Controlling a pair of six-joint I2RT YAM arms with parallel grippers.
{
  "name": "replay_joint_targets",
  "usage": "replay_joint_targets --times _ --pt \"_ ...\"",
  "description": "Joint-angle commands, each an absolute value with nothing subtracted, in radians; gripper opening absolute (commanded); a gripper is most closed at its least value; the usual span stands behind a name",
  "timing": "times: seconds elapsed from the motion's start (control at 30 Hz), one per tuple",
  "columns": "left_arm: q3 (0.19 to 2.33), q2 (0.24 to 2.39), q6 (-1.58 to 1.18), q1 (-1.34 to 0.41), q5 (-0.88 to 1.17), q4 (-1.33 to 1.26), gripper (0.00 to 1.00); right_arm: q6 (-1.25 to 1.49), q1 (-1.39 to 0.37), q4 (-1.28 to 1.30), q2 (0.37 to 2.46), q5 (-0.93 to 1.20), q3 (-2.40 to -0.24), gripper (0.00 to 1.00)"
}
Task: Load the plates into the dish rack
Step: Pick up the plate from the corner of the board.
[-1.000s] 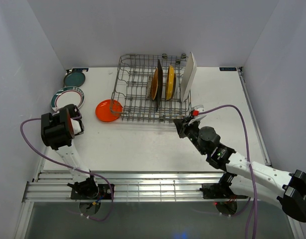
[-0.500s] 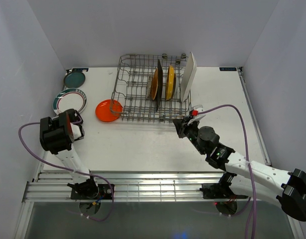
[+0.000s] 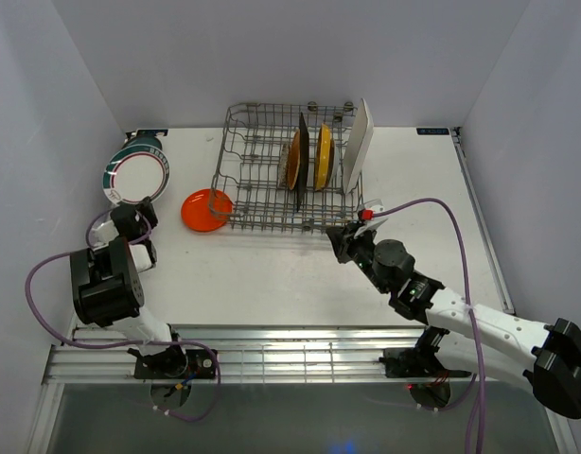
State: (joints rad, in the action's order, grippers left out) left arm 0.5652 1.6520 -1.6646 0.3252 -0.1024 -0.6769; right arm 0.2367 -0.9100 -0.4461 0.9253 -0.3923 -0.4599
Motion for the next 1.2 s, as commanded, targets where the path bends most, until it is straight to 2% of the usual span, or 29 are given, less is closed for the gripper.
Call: replay_joint_targets --times 0.0,0.17,0.63,0.8,1.03,1.17 --pt "0.540 1.550 -1.680 0.330 -0.009 -0.713 0.00 0.250 -0.911 -0.497 0.940 -0.380 -0.497 0.17" --pt "0.477 1.479 -1.703 0.328 0.150 -0.715 0.00 0.250 -0.911 -0.482 0.968 -0.338 -0.534 0.18" --pt "0.244 1.123 -1.597 0.328 0.333 -0.732 0.00 0.271 -0.911 -0.466 0.942 -0.247 -0.549 0.20" --pt "0.154 0.965 -1.522 0.327 0.442 -0.732 0.00 0.287 -0.911 -0.471 0.969 -0.152 -0.575 0.29" --pt "0.117 0.872 -1.439 0.324 0.624 -0.732 0.00 0.330 -0.910 -0.471 1.054 -0.032 -0.650 0.39" --pt "0.083 0.782 -1.384 0.319 0.647 -0.733 0.00 0.354 -0.910 -0.485 1.084 0.000 -0.672 0.53"
